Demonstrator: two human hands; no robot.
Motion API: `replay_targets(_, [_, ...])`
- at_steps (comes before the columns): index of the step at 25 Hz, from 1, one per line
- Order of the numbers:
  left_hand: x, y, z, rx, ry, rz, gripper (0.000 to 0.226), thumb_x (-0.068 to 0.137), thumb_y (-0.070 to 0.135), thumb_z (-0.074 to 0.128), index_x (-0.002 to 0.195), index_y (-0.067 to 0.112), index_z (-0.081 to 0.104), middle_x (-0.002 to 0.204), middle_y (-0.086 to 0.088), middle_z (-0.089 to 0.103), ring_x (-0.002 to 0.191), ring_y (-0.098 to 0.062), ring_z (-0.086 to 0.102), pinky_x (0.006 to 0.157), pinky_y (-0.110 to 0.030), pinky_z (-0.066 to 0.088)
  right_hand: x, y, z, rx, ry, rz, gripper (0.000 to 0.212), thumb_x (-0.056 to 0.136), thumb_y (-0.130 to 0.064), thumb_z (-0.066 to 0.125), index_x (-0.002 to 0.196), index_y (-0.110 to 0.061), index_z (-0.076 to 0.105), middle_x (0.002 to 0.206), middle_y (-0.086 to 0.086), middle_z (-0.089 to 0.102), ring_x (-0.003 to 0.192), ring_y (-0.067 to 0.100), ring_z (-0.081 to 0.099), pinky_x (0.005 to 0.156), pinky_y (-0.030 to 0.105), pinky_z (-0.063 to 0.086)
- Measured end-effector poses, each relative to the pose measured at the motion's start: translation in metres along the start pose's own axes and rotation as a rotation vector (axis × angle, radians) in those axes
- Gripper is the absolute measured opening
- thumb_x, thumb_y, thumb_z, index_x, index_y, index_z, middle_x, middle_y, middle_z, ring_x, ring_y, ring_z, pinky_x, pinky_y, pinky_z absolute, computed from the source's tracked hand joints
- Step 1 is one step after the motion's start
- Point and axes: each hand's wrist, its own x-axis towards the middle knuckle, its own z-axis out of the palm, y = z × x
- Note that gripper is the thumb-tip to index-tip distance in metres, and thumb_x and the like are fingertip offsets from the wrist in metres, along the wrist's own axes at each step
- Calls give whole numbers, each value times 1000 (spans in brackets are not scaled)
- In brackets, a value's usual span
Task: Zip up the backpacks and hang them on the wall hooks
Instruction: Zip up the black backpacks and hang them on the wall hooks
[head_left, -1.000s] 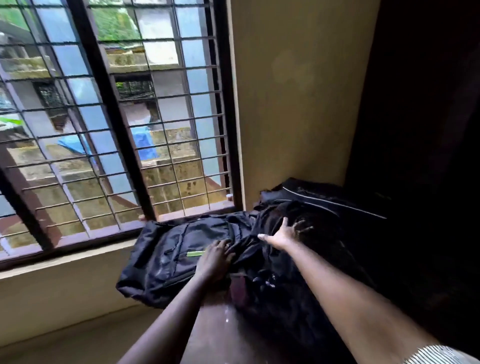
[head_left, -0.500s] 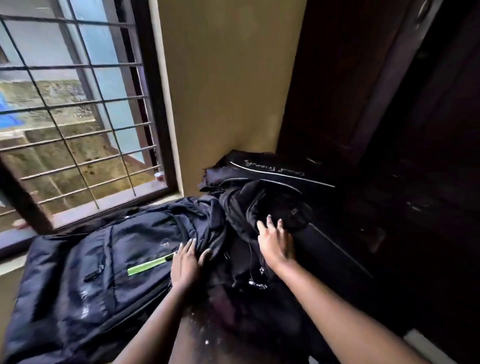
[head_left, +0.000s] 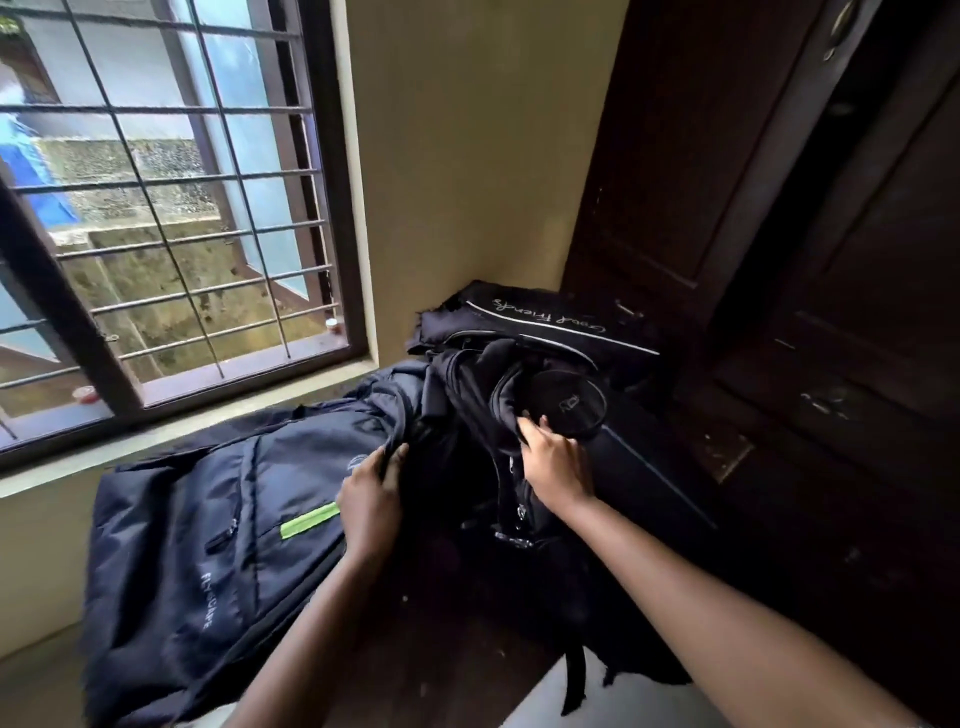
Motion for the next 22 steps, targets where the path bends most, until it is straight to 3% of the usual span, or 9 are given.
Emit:
replay_targets(2, [-19,14,-8,-23,19,6,32,91,34,53,110,13,69,103,-23,71,99,-35,65,77,-40,46,-13,3,-10,52,-37,18,37,93,-8,43,129,-10,54,131,15,59,111,40,60,83,43,51])
replay_targets(9, [-123,51,-52,-270,98,25,47,75,55,56,109,23,68,108,-6,73,103,-21,66,96,-46,50,-82,12,-71,447,52,-179,34,94,-14,48,126,-9,57,108,19,71,98,40,65,82,44,51])
replay_targets(13, [-193,57,-89,-427,243,-77,27,88,23,60,112,13,67,105,-7,68,99,-15,56,91,-35,44,-132,10,-109,564,45,-390,35,89,-11,55,124,-10,60,102,20,72,94,37,68,82,43,55])
replay_targets(17, [-241,47,-123,-489,410,-155,36,89,27,58,118,6,63,114,-10,66,102,-20,61,97,-34,45,-184,-18,-134,611,123,-644,32,82,-12,63,114,-13,67,82,15,76,74,31,72,63,37,58])
replay_targets(19, [-253,45,-128,-551,425,-192,35,91,24,56,120,5,62,115,-16,66,104,-27,63,101,-41,46,-198,-36,-139,595,130,-673,34,79,-8,65,112,-15,69,80,13,76,71,29,73,61,36,58])
replay_targets(20, [-259,46,-130,-551,419,-197,34,91,23,56,120,5,62,115,-17,66,102,-28,64,100,-42,47,-202,-45,-140,611,134,-671,35,78,-6,65,111,-15,69,79,14,76,70,30,73,60,36,58])
replay_targets(22, [-269,41,-130,-568,412,-181,32,92,20,54,120,5,62,111,-14,68,90,-20,68,88,-30,54,-207,-59,-135,661,82,-641,34,82,-4,61,114,-13,67,85,17,75,75,34,72,66,40,59])
